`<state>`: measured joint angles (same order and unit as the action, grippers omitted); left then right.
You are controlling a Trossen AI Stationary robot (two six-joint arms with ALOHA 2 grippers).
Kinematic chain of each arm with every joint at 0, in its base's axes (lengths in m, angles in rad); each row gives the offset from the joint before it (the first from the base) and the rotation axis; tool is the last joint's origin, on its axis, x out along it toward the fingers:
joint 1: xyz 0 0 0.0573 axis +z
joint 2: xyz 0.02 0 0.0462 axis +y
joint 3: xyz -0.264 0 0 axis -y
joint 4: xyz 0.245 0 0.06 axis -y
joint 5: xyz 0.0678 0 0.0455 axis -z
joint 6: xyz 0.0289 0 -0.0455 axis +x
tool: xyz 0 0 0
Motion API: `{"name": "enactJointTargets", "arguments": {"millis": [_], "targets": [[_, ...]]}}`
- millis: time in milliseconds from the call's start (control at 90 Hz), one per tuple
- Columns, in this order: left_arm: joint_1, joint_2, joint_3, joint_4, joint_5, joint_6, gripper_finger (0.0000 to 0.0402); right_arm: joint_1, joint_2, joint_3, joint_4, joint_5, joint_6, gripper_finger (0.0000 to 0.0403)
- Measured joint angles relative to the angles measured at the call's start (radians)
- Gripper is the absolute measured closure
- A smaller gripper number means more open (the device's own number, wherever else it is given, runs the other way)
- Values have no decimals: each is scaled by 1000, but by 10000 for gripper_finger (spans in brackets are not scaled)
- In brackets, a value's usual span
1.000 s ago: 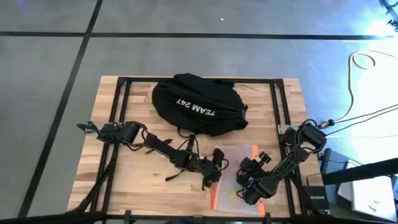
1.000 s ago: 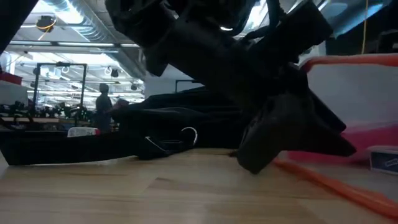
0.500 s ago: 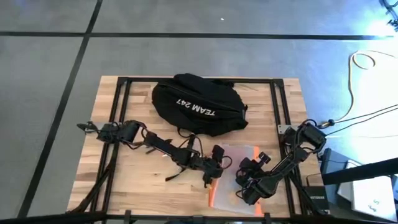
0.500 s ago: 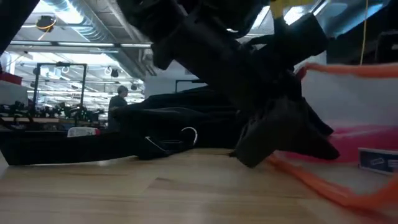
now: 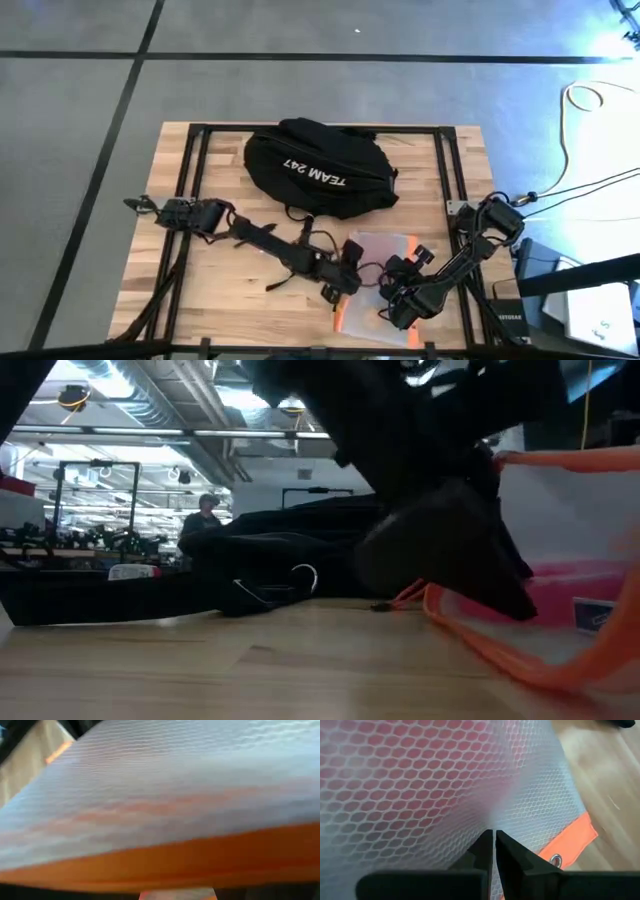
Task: Unpack backpack
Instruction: Remove the pink medicine organizer from the transparent white zip bag
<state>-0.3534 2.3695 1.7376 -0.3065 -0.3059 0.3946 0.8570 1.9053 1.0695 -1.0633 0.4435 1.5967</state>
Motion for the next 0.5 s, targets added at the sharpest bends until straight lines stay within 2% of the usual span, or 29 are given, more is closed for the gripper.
{"name": "enactJointTargets", "arguments": {"millis": [178, 500], "targets": [[-12, 1, 82, -177, 3, -47, 233, 0, 0, 0, 0, 0, 0, 398], [-49, 0, 152, -452, -4, -117, 233, 0, 0, 0, -2, 0, 0, 398]]}}
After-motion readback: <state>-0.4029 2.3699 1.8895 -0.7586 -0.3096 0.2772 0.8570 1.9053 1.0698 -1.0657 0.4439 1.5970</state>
